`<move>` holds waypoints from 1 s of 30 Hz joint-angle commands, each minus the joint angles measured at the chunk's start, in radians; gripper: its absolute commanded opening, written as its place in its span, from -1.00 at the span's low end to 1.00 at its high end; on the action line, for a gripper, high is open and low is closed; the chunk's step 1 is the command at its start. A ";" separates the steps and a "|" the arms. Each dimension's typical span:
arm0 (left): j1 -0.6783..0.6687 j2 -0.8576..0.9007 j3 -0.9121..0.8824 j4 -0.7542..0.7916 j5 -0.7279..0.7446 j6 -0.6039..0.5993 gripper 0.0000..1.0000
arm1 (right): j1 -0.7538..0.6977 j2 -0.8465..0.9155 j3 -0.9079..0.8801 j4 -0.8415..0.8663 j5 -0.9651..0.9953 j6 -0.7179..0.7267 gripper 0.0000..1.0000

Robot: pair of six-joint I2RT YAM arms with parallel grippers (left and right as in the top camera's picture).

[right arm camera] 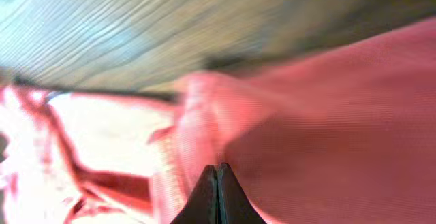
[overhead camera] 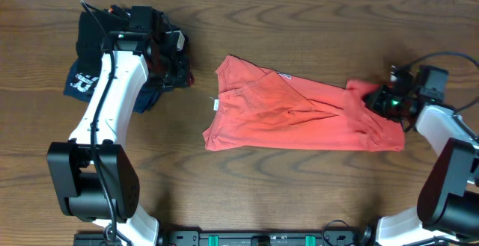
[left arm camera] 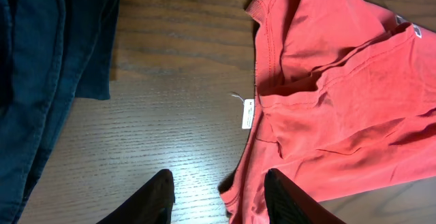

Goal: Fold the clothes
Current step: 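Fold the t-shirt's right end leftward with the right gripper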

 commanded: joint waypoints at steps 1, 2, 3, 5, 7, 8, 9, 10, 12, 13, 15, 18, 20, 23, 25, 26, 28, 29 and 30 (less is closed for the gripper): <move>-0.003 -0.015 0.021 -0.004 0.013 0.010 -0.09 | 0.000 -0.042 0.008 -0.013 -0.064 -0.075 -0.98; -0.003 -0.015 0.021 -0.004 0.013 0.011 -0.09 | -0.006 -0.055 0.008 -0.029 -0.043 -0.090 -0.96; -0.003 -0.015 0.021 -0.004 0.013 0.011 -0.09 | -0.016 -0.073 0.008 -0.055 -0.010 -0.089 -0.95; -0.003 -0.015 0.021 -0.003 0.013 0.011 -0.09 | -0.039 -0.106 0.008 -0.102 0.046 -0.089 -0.96; -0.003 -0.015 0.021 -0.002 0.013 0.011 -0.09 | -0.065 -0.134 0.008 -0.142 0.082 -0.088 -0.93; -0.003 -0.015 0.021 -0.001 0.013 0.010 -0.09 | -0.079 -0.144 0.008 -0.161 0.097 -0.088 -0.88; -0.003 -0.015 0.021 -0.001 0.013 0.010 -0.09 | -0.090 -0.151 0.008 -0.178 0.122 -0.088 -0.80; -0.003 -0.015 0.021 -0.001 0.013 0.010 -0.09 | -0.103 -0.154 0.008 -0.197 0.155 -0.087 -0.70; -0.003 -0.015 0.021 -0.001 0.013 0.010 -0.08 | -0.127 -0.153 0.008 -0.216 0.199 -0.088 -0.22; -0.003 -0.015 0.021 -0.001 0.013 0.010 -0.08 | -0.140 -0.148 0.008 -0.219 0.221 -0.090 0.05; -0.003 -0.015 0.021 -0.001 0.013 0.010 -0.07 | -0.169 -0.137 0.008 -0.222 0.244 -0.144 0.37; -0.003 -0.015 0.021 -0.001 0.013 0.010 -0.07 | -0.211 -0.100 0.008 -0.215 0.245 -0.177 0.54; -0.003 -0.015 0.021 -0.002 0.013 0.010 0.05 | -0.233 -0.068 0.008 -0.204 0.244 -0.196 0.56; -0.003 -0.015 0.021 -0.002 0.013 0.011 0.12 | -0.251 -0.023 0.008 -0.181 0.193 -0.222 0.55; -0.003 -0.015 0.021 -0.002 0.013 0.010 0.17 | -0.253 0.002 0.008 -0.164 0.160 -0.239 0.54; -0.003 -0.015 0.021 -0.002 0.013 0.010 0.18 | -0.253 0.013 0.008 -0.156 0.156 -0.239 0.52; -0.003 -0.015 0.021 -0.002 0.013 0.010 0.30 | -0.253 0.037 0.008 -0.142 0.130 -0.241 0.44; -0.003 -0.015 0.021 -0.003 0.013 0.010 0.33 | -0.253 0.048 0.008 -0.135 0.101 -0.259 0.39; -0.003 -0.015 0.021 -0.005 0.013 0.010 0.37 | -0.253 0.057 0.008 -0.129 0.072 -0.281 0.35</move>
